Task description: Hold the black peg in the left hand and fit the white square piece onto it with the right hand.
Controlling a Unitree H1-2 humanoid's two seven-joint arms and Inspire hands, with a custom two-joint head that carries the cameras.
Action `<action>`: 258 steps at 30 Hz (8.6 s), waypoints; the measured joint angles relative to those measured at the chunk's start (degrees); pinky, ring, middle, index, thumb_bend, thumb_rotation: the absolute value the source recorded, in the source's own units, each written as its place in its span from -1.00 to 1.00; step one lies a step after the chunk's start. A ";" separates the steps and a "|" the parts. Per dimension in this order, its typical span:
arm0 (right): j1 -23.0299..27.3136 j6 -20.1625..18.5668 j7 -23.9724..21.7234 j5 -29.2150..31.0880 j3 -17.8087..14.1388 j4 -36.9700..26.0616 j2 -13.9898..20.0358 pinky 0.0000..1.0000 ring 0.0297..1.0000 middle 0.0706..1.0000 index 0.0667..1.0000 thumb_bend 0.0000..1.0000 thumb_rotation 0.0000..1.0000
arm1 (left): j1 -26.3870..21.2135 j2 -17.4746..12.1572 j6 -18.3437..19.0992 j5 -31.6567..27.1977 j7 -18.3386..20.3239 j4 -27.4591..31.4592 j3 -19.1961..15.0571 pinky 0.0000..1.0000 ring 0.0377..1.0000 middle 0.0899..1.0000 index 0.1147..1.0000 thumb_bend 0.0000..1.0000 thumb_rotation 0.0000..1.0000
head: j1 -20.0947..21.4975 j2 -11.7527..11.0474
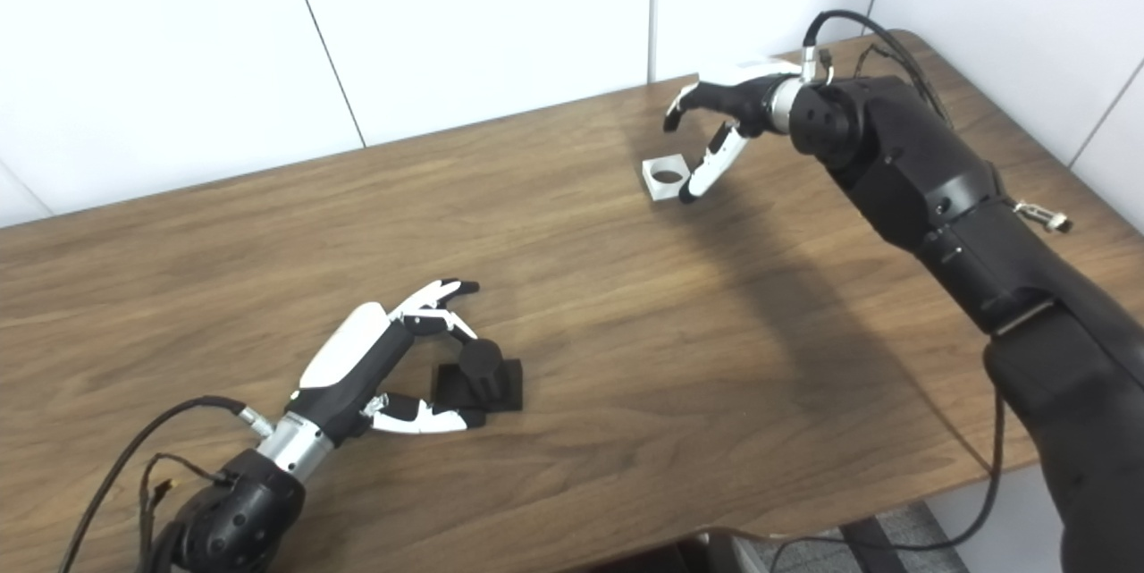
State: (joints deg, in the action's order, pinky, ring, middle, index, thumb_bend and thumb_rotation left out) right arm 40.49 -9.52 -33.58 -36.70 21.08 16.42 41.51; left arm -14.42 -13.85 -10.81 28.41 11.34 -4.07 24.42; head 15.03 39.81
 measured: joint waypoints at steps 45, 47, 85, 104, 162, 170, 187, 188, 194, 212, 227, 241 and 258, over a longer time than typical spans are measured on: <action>-2.48 5.75 23.70 -4.23 -0.23 10.51 -7.07 0.78 0.66 0.55 -0.09 0.03 -0.72 | 0.60 0.43 1.42 0.33 0.21 1.06 -0.50 0.73 0.92 0.83 -0.14 0.04 -0.83 | -2.37 1.58; -2.49 5.84 24.15 -4.24 -0.16 10.68 -7.06 0.79 0.68 0.57 -0.09 0.03 -0.72 | 0.60 0.43 1.45 0.35 0.23 1.06 -0.52 0.74 0.92 0.84 -0.14 0.04 -0.83 | -2.46 1.67; -6.49 10.59 26.56 -4.64 -5.30 1.38 -4.28 0.72 0.65 0.48 -0.11 0.04 -0.73 | 0.75 0.50 1.91 0.50 0.08 1.29 -0.66 0.72 0.92 0.83 -0.14 0.04 -0.83 | -2.81 1.93; -9.33 12.35 17.81 1.48 -8.23 -15.80 -4.35 0.82 0.75 0.52 -0.11 0.04 -0.73 | 0.20 0.80 2.16 0.92 0.31 0.95 -0.64 0.73 0.92 0.83 -0.14 0.04 -0.83 | -4.75 2.90; -12.09 7.10 -4.22 14.53 -2.65 -36.16 -12.80 0.81 0.81 0.57 -0.11 0.04 -0.72 | -1.82 3.85 6.61 3.20 0.54 -0.10 -0.45 0.75 0.92 0.83 -0.14 0.04 -0.83 | -14.41 6.59; -12.69 6.86 -4.59 14.48 -1.38 -36.17 -14.57 0.93 0.81 0.57 -0.11 0.04 -0.72 | -1.84 4.21 7.19 3.26 0.41 -0.11 -0.36 0.75 0.93 0.83 -0.14 0.04 -0.84 | -14.68 6.86; -14.01 7.07 -4.61 13.41 -0.40 -34.84 -15.71 0.92 0.83 0.59 -0.11 0.04 -0.72 | -1.84 4.43 7.62 3.46 -0.02 -0.08 -0.20 0.75 0.93 0.82 -0.14 0.04 -0.83 | -14.94 7.38; -14.01 7.07 -4.61 13.41 -0.40 -34.69 -15.70 0.92 0.83 0.59 -0.11 0.04 -0.72 | -1.84 4.43 7.62 3.46 -0.02 -0.07 -0.20 0.75 0.93 0.82 -0.14 0.04 -0.83 | -14.94 7.38; -13.94 7.08 -4.61 13.42 -0.46 -34.20 -15.69 0.92 0.84 0.59 -0.11 0.04 -0.72 | -1.84 4.40 7.61 3.45 -0.02 -0.07 -0.22 0.75 0.92 0.82 -0.14 0.04 -0.83 | -14.59 7.38; -13.05 7.47 -4.56 13.83 -2.40 -31.99 -15.48 0.75 0.79 0.57 -0.12 0.04 -0.72 | -1.85 4.28 7.59 3.35 0.12 -0.07 -0.22 0.75 0.92 0.83 -0.14 0.04 -0.83 | -14.41 7.47; -13.06 8.28 -4.43 12.44 -2.25 -30.03 -15.85 0.75 0.80 0.57 -0.12 0.04 -0.72 | -1.87 4.26 7.59 3.34 0.11 -0.07 -0.21 0.75 0.92 0.83 -0.14 0.04 -0.83 | -14.50 7.73; -13.10 8.16 -4.16 11.49 -2.23 -28.98 -16.38 0.72 0.81 0.58 -0.11 0.04 -0.72 | -1.87 4.27 7.61 3.35 0.09 -0.04 -0.22 0.76 0.92 0.83 -0.14 0.04 -0.84 | -14.77 8.09; -13.82 7.86 -3.92 10.25 -2.19 -27.74 -17.40 0.77 0.82 0.62 -0.09 0.04 -0.71 | -1.85 4.28 8.17 3.54 0.21 0.34 -0.16 0.74 0.91 0.82 -0.14 0.04 -0.83 | -15.12 8.70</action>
State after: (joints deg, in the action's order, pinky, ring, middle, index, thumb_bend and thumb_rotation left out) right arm 26.67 -1.66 -37.49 -26.45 18.88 -11.32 24.10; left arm -16.27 -9.57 -2.64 31.95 11.55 -3.73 24.26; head -0.09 48.52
